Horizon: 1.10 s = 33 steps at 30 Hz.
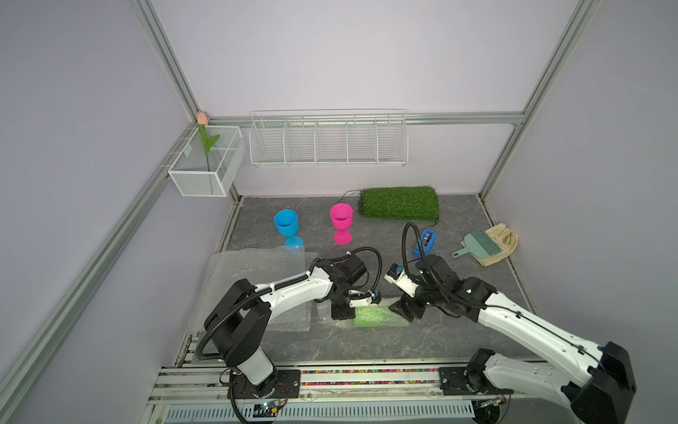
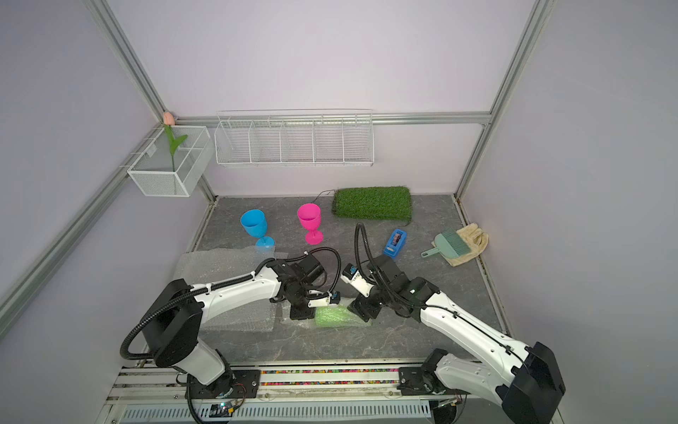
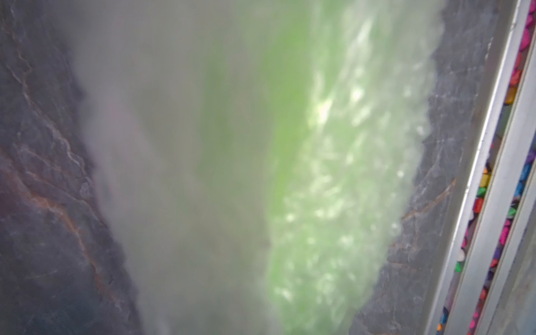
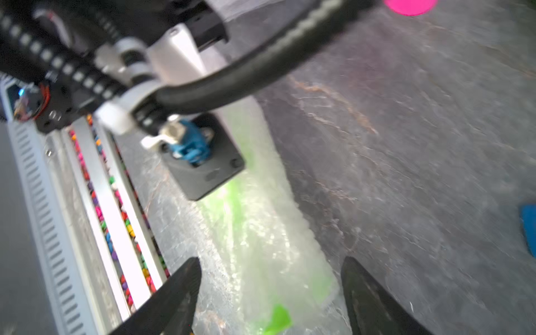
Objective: Wrap wine glasses in bubble wrap
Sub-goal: Stick the tape on the bubble wrap, then pick up the bubble wrap from the center of the board.
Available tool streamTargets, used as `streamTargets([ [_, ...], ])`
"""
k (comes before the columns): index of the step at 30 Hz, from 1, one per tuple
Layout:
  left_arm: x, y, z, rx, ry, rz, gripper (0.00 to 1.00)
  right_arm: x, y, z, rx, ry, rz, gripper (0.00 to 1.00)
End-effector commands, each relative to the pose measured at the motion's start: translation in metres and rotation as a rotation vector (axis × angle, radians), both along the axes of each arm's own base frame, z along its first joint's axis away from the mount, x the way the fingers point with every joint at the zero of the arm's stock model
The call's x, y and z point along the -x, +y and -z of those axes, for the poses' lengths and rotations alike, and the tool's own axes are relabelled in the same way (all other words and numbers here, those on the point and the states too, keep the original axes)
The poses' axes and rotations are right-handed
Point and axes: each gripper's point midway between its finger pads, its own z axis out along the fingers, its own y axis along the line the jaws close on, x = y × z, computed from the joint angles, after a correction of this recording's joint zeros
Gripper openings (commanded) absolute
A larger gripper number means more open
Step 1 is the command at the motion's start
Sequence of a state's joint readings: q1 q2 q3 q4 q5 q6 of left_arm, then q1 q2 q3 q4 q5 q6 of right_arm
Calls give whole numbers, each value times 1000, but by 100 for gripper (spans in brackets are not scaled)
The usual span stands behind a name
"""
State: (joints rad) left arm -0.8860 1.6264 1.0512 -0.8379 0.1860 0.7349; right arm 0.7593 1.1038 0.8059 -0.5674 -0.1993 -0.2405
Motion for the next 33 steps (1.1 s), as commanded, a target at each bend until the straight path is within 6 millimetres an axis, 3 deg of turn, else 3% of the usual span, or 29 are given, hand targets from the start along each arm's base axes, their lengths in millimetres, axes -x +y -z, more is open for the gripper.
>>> streamTargets([
  [1, 6, 8, 1, -20, 2, 8, 0, 11, 9, 14, 30, -31, -190, 79],
  [7, 6, 5, -1, -4, 3, 13, 0, 4, 17, 34, 71, -37, -240, 73],
  [11, 5, 6, -3, -6, -7, 10, 0, 5, 17, 46, 96, -1, -254, 63],
  [16, 2, 7, -7, 17, -31, -13, 0, 3, 15, 48, 119, -17, -252, 39],
  [19, -4, 8, -17, 48, -66, -44, 16, 1, 16, 43, 104, -41, -245, 22],
  [21, -11, 9, -30, 90, -96, -76, 28, -3, 16, 37, 89, -70, -224, 17],
  [27, -28, 18, -90, 271, -203, -179, 45, -12, 19, 8, -50, -160, -164, 7],
  [33, -21, 41, -153, 459, -392, -224, 66, -16, 13, -27, -202, -232, -113, 7],
])
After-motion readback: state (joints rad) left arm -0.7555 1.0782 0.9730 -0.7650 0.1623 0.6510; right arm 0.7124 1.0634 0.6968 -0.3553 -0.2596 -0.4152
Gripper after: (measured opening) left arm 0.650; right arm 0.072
